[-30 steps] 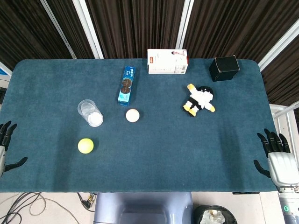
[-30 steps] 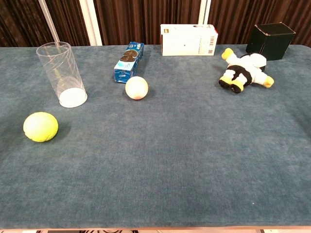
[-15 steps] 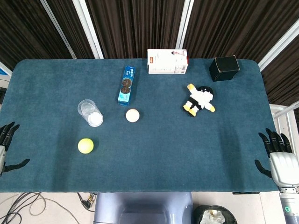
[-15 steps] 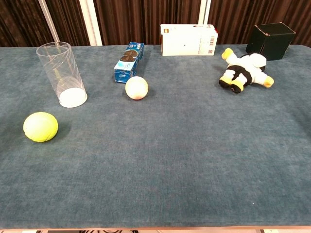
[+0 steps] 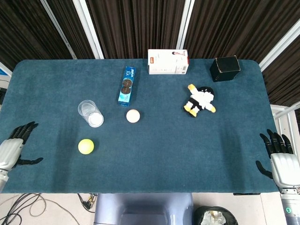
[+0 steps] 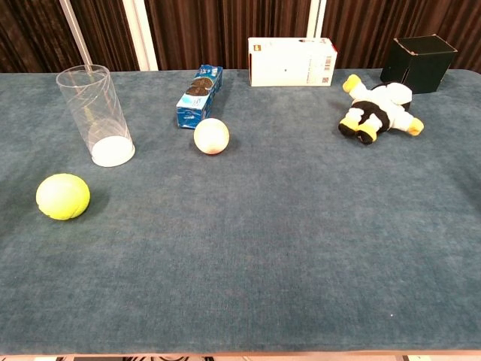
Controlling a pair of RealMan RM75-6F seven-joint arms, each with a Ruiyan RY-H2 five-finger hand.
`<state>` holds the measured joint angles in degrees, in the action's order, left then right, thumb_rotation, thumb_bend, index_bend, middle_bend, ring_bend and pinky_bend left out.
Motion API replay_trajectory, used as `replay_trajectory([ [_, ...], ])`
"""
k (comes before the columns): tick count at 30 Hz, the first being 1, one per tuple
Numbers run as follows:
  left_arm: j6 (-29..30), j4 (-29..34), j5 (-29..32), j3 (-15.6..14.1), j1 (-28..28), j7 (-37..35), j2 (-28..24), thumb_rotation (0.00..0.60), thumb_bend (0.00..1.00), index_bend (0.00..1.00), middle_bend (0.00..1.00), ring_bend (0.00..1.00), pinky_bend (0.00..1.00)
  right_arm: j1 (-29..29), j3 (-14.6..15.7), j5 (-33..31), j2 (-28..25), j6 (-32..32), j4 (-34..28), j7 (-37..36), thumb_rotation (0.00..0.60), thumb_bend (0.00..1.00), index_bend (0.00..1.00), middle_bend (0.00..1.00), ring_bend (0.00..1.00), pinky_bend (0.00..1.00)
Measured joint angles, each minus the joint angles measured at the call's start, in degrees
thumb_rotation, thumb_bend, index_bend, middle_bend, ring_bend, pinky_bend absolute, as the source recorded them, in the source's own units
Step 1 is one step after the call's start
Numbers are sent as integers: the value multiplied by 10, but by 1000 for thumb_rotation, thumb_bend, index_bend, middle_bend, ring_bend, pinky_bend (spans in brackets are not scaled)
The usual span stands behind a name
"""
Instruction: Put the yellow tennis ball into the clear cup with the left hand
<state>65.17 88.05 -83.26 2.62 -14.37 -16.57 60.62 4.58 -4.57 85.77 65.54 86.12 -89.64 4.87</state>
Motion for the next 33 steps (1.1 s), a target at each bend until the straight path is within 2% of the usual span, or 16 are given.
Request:
replay_trajectory([
  [5,-99,-16,42,7,-56,25,25,600,0,8,14,0,0,-1,1,0,2,1,-1,6,600,352,132,35,40,0],
  [9,-128,-25,55,8,-82,57,56,600,0,8,15,0,0,0,0,-1,2,1,-1,7,600,352,132,35,40,0],
  [27,-157,-40,76,4,-126,148,153,600,0,50,66,0,0,-3,-5,-5,1,8,1,0,600,352,132,35,41,0],
  [33,-168,-38,87,1,-138,173,171,600,0,71,103,0,0,-4,-6,-5,0,9,1,-2,600,352,132,35,40,0],
])
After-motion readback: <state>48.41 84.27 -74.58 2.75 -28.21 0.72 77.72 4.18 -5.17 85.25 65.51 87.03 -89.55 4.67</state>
